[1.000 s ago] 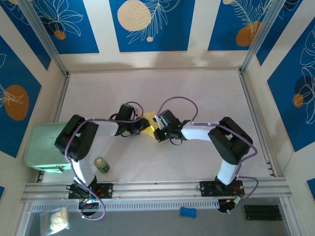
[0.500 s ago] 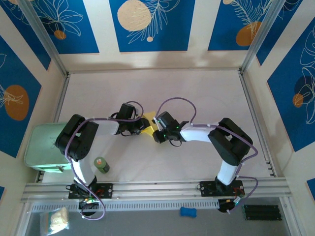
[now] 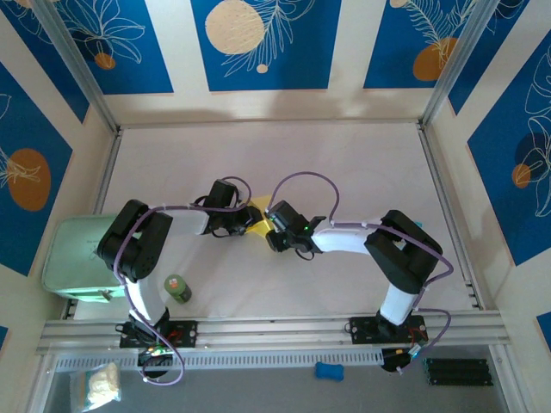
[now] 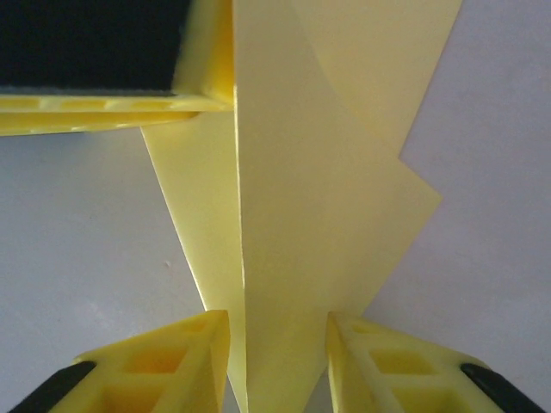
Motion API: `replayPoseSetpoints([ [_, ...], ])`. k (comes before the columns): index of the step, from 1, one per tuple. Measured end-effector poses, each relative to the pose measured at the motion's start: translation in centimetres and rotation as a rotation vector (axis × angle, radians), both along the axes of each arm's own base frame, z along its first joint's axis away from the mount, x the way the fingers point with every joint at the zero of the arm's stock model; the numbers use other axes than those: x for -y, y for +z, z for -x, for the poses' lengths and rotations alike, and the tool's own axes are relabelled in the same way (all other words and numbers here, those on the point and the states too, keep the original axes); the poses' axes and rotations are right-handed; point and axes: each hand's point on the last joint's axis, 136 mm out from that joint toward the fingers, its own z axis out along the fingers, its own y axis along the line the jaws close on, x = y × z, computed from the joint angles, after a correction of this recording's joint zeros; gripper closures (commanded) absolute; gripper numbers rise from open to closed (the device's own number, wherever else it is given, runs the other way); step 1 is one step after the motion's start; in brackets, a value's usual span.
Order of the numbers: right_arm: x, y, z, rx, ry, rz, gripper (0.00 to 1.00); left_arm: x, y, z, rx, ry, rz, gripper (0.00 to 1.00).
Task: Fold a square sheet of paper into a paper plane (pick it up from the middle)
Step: Fourth fold the wing at the center of the table.
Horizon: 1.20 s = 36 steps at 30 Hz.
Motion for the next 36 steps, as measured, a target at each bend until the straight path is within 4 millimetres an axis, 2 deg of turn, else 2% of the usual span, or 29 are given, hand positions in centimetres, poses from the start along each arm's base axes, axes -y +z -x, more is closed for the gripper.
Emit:
replayPoseSetpoints([
  [7,-0.4,0.1,0.4,0.016,0.006,0.013,0.67,0.0,0.0,0.0,-0.004,0.006,0.002,0.65],
  [17,-0.2,0.4,-0.7,0.061,-0.038,0.043,0.75,0.0,0.0,0.0,-0.005,0.006,0.002,0.65],
  [28,-0.1,0.0,-1.0,0.066,-0.049,0.071,0.76,0.0,0.0,0.0,-0.007,0.007,0.003,0.65],
  [36,-0.1,0.0,-1.0,0.066,-0.048,0.072,0.89,0.0,0.0,0.0,-0.007,0.008,0.003,0.66],
])
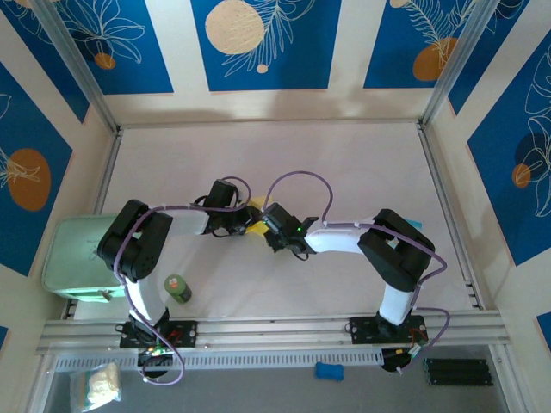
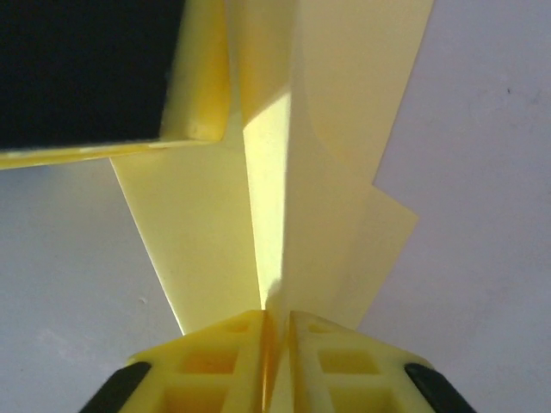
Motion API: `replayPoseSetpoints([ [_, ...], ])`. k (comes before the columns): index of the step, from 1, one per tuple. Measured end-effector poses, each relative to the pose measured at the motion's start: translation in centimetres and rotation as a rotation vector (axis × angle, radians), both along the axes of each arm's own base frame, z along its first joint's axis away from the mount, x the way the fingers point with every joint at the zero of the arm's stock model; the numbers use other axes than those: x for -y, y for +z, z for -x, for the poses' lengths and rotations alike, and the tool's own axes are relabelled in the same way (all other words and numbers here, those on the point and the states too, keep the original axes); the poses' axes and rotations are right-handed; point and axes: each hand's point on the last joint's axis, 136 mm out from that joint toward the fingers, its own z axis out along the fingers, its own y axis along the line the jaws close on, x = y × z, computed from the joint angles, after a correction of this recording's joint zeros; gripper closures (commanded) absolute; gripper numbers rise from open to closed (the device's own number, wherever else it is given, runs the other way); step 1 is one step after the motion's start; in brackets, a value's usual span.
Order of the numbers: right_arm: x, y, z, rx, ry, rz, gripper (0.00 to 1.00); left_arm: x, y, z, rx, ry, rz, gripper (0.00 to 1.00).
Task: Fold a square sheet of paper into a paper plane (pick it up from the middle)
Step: Fourth fold the wing at the center of the table.
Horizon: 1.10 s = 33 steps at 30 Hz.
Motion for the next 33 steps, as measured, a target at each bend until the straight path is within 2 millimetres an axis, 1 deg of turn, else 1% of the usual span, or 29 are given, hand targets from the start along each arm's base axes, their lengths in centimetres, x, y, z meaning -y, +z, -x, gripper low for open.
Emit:
replayPoseSetpoints([
  [7,-0.2,0.0,0.0,-0.016,0.012,-0.022,0.94,-0.1,-0.1,0.0,-0.003,0.003,-0.005,0.68],
  [18,-0.7,-0.3,-0.1,-0.098,0.045,-0.131,0.95,-0.6,-0.2,0.1,-0.01,0.017,-0.03,0.72],
  [21,-0.8,-0.3,-0.1,-0.123,0.053,-0.17,0.95,-0.9,-0.2,0.2,-0.01,0.026,-0.043,0.72],
  [28,-0.6,-0.4,-0.2,-0.205,0.05,-0.282,0.95,-2.0,0.2,1.1,0.001,0.046,-0.072,0.73],
  [33,-0.4,-0.1,-0.4,-0.265,0.037,-0.372,0.95,-2.1,0.4,1.5,0.039,0.045,-0.042,0.74],
])
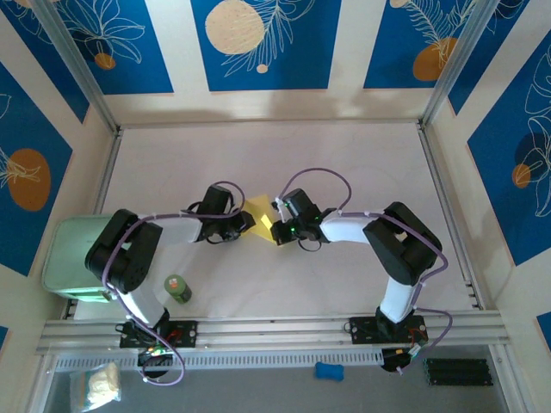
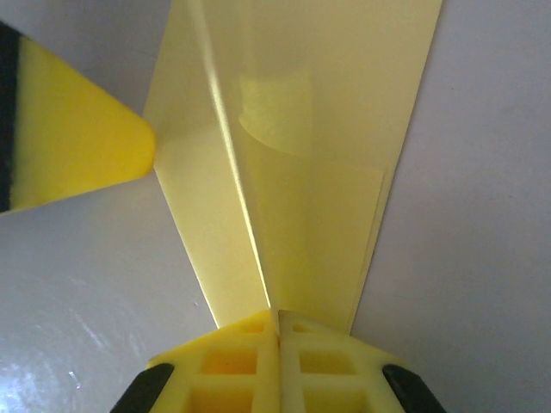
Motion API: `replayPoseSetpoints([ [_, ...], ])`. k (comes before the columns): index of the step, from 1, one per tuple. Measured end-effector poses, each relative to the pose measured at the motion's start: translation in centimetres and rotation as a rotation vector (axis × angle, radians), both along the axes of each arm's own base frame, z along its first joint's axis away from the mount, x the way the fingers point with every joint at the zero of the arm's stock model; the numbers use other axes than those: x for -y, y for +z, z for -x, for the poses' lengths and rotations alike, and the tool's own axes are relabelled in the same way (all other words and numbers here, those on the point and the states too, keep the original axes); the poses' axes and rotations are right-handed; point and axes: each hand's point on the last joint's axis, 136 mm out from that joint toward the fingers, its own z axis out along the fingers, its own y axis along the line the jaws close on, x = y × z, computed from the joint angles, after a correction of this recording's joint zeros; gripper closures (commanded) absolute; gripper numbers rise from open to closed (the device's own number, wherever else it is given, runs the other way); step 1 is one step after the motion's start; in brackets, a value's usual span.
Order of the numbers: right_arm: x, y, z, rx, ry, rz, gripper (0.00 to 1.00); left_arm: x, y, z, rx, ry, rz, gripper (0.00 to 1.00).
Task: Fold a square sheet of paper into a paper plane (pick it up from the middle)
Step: Fourth fold the wing at the center of the table.
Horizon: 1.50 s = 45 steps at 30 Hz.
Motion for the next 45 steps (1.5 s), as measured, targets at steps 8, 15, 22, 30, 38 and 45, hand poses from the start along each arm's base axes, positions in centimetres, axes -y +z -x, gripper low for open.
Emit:
replayPoseSetpoints([
  [8,-0.1,0.3,-0.2,-0.082,-0.01,-0.103,0.95,1.2,1.2,-0.5,0.081,-0.025,0.098,0.71],
  [15,-0.4,0.0,0.0,-0.123,-0.003,-0.136,0.95,1.6,1.9,-0.9,0.112,-0.036,0.121,0.69],
  [22,-0.5,-0.1,0.2,-0.141,0.003,-0.149,0.94,2.2,1.3,-1.3,0.101,-0.059,0.119,0.64],
  [30,-0.3,-0.1,0.0,-0.15,-0.006,-0.157,0.92,2.5,1.0,-1.8,0.099,-0.073,0.108,0.64],
  [38,-0.1,-0.4,0.2,-0.17,-0.011,-0.158,0.89,2.6,0.2,-1.6,0.07,-0.081,0.096,0.64],
  [45,-0.1,-0.4,0.2,-0.189,-0.022,-0.171,0.84,2.5,-0.2,-1.6,0.007,-0.08,0.04,0.63],
])
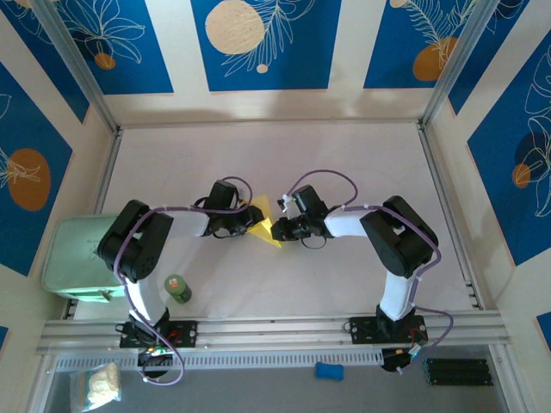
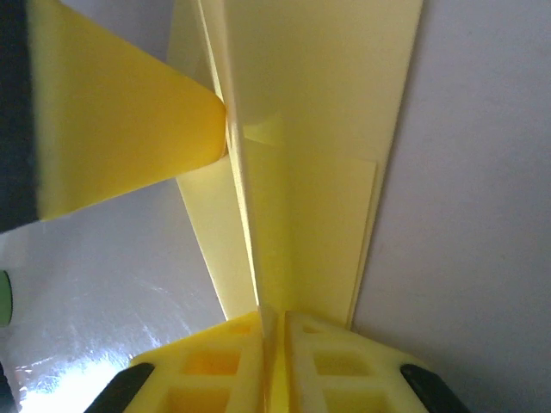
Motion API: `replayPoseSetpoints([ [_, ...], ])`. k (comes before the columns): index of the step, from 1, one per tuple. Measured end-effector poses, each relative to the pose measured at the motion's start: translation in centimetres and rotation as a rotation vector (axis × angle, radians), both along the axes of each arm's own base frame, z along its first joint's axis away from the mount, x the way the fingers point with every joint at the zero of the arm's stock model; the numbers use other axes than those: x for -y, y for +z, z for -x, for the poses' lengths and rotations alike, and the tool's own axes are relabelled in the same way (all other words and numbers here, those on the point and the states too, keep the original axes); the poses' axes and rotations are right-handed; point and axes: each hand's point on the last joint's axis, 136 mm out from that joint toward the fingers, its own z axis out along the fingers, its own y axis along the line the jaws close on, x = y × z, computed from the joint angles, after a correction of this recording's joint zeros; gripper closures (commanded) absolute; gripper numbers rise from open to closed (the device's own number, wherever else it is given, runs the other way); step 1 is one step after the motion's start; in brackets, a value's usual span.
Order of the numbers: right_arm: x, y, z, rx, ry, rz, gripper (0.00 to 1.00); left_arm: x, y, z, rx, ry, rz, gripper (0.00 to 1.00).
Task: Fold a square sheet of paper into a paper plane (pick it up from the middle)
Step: Fourth fold the wing at the center of the table.
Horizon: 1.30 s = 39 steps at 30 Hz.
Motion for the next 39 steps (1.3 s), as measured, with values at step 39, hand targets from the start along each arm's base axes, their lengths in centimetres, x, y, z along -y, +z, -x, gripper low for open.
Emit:
replayPoseSetpoints([
  [39,0.24,0.65,-0.2,-0.149,-0.077,-0.086,0.83,0.52,-0.53,0.05,-0.049,-0.069,-0.138,0.54],
])
